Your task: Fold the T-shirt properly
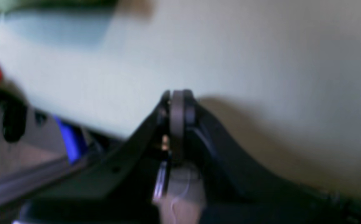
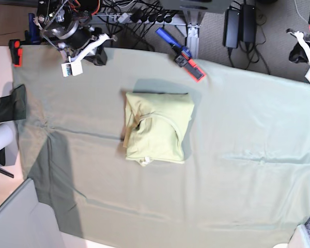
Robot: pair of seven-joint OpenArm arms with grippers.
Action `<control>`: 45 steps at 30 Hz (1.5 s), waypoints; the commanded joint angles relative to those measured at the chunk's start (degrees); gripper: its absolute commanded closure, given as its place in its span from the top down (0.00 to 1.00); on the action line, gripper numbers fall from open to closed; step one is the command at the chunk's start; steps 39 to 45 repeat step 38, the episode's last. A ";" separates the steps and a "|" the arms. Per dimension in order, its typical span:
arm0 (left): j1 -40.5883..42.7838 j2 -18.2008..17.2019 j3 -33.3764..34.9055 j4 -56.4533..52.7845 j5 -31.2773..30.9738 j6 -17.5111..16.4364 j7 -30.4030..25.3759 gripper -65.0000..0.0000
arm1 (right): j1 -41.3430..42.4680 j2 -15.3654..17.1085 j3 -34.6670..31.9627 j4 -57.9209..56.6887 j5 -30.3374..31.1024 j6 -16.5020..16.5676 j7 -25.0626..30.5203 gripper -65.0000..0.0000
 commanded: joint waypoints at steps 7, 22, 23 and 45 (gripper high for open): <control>9.86 -0.31 -0.24 -0.35 4.76 -0.28 -4.76 0.01 | -10.97 0.63 0.37 1.01 1.75 1.11 1.03 0.00; 0.37 -0.50 23.63 -45.97 29.51 13.49 -16.72 0.01 | -15.28 0.63 -5.62 -27.19 -0.66 0.90 -2.27 0.00; -2.36 -0.50 26.77 -50.88 30.21 13.73 -17.73 0.01 | -14.36 0.63 -6.62 -30.12 -1.60 0.90 -3.26 0.00; -29.97 7.21 51.52 -81.88 25.75 21.68 -34.84 0.01 | 7.48 0.59 -13.35 -53.86 -5.84 0.50 -1.90 0.00</control>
